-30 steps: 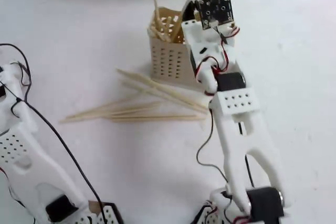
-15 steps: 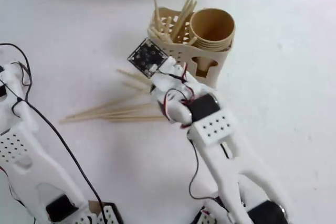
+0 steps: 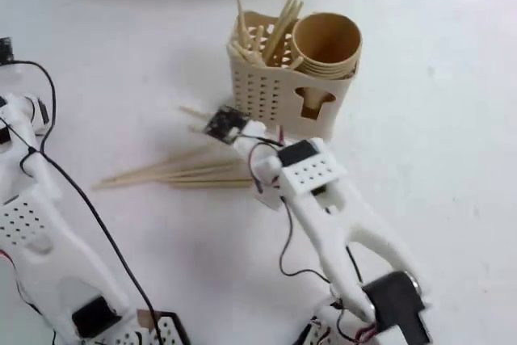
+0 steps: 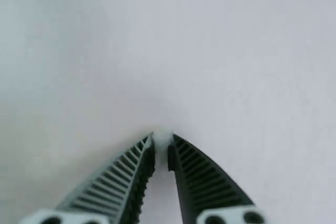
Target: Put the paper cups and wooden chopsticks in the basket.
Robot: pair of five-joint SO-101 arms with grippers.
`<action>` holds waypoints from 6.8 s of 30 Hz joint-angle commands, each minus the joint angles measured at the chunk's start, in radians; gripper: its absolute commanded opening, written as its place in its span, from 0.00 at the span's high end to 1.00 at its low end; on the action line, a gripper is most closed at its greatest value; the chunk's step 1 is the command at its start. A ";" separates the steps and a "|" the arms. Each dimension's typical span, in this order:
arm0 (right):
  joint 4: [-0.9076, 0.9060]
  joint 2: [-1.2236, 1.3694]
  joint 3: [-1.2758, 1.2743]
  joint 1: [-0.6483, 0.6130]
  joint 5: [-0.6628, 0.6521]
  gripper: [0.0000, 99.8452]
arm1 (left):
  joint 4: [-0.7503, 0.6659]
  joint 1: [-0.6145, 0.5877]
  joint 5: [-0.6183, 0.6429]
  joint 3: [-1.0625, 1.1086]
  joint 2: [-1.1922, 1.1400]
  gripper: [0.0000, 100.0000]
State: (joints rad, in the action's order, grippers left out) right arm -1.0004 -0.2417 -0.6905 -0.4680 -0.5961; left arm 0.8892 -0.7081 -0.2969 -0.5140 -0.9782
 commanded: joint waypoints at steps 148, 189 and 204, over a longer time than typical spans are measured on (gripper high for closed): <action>-0.183 -1.546 -1.000 0.642 -0.132 0.97 | 0.442 0.545 -0.450 0.588 1.276 0.98; -0.183 -1.549 -1.000 0.642 -0.130 0.97 | -0.365 1.032 0.345 0.212 0.903 0.93; -0.183 -1.549 -1.000 0.642 -0.130 0.97 | -0.081 0.889 0.338 0.075 0.915 0.93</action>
State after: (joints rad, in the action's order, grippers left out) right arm -1.1799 -1.7791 -1.6817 0.1795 -0.7188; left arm 0.6790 0.2401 0.0376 -0.3314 -0.0790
